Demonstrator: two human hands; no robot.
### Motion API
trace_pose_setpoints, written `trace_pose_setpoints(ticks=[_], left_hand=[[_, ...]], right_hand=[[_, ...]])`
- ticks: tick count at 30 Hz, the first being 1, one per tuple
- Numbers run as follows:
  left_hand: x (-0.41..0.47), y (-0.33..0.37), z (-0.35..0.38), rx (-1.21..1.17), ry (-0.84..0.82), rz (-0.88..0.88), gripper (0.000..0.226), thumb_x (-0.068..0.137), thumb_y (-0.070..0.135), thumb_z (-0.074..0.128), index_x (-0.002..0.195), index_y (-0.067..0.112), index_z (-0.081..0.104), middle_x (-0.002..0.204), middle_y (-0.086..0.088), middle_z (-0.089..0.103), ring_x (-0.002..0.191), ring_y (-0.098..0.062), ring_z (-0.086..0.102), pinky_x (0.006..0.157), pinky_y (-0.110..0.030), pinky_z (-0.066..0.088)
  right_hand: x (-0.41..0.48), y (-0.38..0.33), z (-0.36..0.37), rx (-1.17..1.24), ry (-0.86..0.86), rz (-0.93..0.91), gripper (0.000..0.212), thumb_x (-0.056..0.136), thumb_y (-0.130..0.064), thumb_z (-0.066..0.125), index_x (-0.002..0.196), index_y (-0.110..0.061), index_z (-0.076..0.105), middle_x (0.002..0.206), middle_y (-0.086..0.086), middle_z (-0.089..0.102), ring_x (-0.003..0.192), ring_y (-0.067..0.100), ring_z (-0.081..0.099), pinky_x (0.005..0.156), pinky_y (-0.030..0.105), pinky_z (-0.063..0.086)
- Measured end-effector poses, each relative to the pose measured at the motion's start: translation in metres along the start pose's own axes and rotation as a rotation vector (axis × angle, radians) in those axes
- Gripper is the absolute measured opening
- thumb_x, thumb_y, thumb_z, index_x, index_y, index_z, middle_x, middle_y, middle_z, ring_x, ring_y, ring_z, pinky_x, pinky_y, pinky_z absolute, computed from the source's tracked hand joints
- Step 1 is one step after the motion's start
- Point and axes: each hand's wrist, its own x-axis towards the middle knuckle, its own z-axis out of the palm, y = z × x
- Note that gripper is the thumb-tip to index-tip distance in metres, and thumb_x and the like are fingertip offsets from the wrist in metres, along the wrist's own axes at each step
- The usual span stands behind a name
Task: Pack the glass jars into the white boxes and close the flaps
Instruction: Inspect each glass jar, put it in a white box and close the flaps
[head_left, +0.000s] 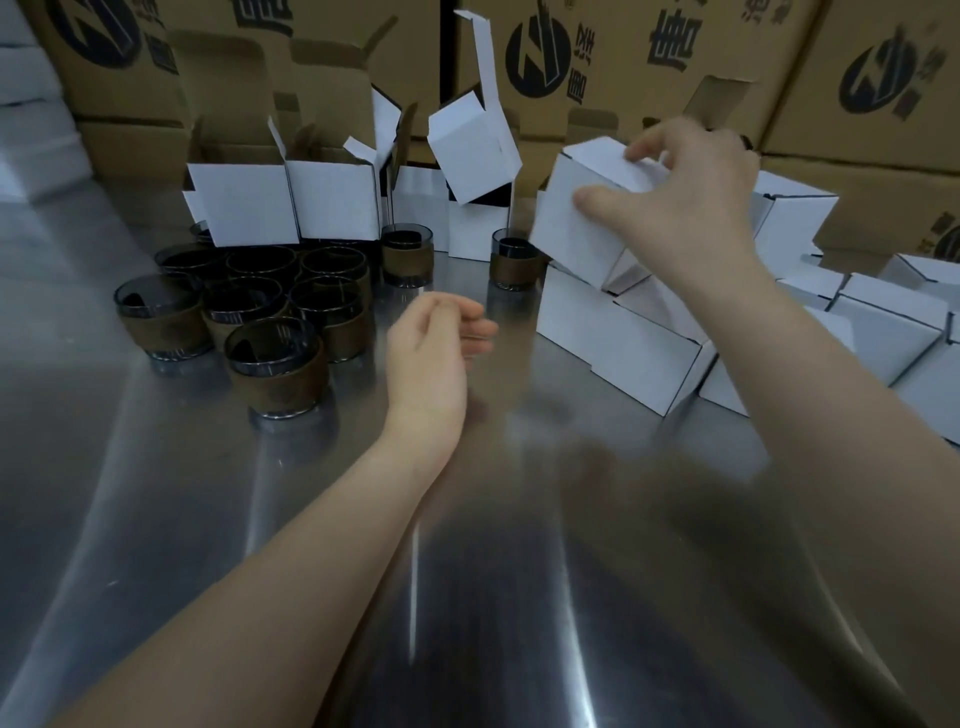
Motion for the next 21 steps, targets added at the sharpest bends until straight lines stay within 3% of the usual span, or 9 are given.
trace_pose_setpoints(ticks=[7, 14, 19, 21], left_hand=[[-0.004, -0.002, 0.002, 0.137, -0.106, 0.034, 0.031, 0.099, 0.009, 0.038, 0.079, 0.015, 0.06, 0.071, -0.007, 0.067, 0.065, -0.019, 0.06, 0.062, -0.027, 0.043], [-0.007, -0.003, 0.002, 0.205, -0.144, 0.054, 0.031, 0.099, 0.011, 0.039, 0.078, 0.018, 0.061, 0.07, -0.004, 0.069, 0.068, -0.017, 0.062, 0.062, -0.027, 0.045], [-0.006, -0.005, 0.003, 0.218, -0.149, 0.039, 0.034, 0.098, 0.015, 0.04, 0.074, 0.024, 0.061, 0.067, 0.0, 0.069, 0.07, -0.019, 0.063, 0.056, -0.025, 0.045], [-0.005, -0.006, 0.004, 0.218, -0.149, 0.049, 0.033, 0.097, 0.017, 0.041, 0.072, 0.026, 0.061, 0.066, 0.001, 0.069, 0.069, -0.019, 0.063, 0.058, -0.028, 0.045]], right_hand=[[0.007, 0.018, 0.005, -0.167, 0.038, 0.076, 0.052, 0.075, -0.045, 0.068, 0.117, -0.016, 0.061, 0.122, 0.015, 0.05, 0.122, 0.035, 0.036, 0.085, 0.029, 0.025], [0.008, 0.015, 0.007, -0.358, 0.042, 0.106, 0.045, 0.082, -0.035, 0.061, 0.116, -0.006, 0.058, 0.128, 0.02, 0.046, 0.12, 0.038, 0.04, 0.095, 0.04, 0.035], [-0.001, -0.01, 0.015, -0.443, 0.137, -0.119, 0.033, 0.084, -0.018, 0.053, 0.115, -0.008, 0.058, 0.128, 0.016, 0.046, 0.121, 0.035, 0.041, 0.096, 0.038, 0.027], [-0.005, -0.028, 0.026, -0.368, 0.073, -0.246, 0.032, 0.084, -0.018, 0.051, 0.115, -0.013, 0.059, 0.126, 0.011, 0.049, 0.12, 0.031, 0.043, 0.096, 0.036, 0.026]])
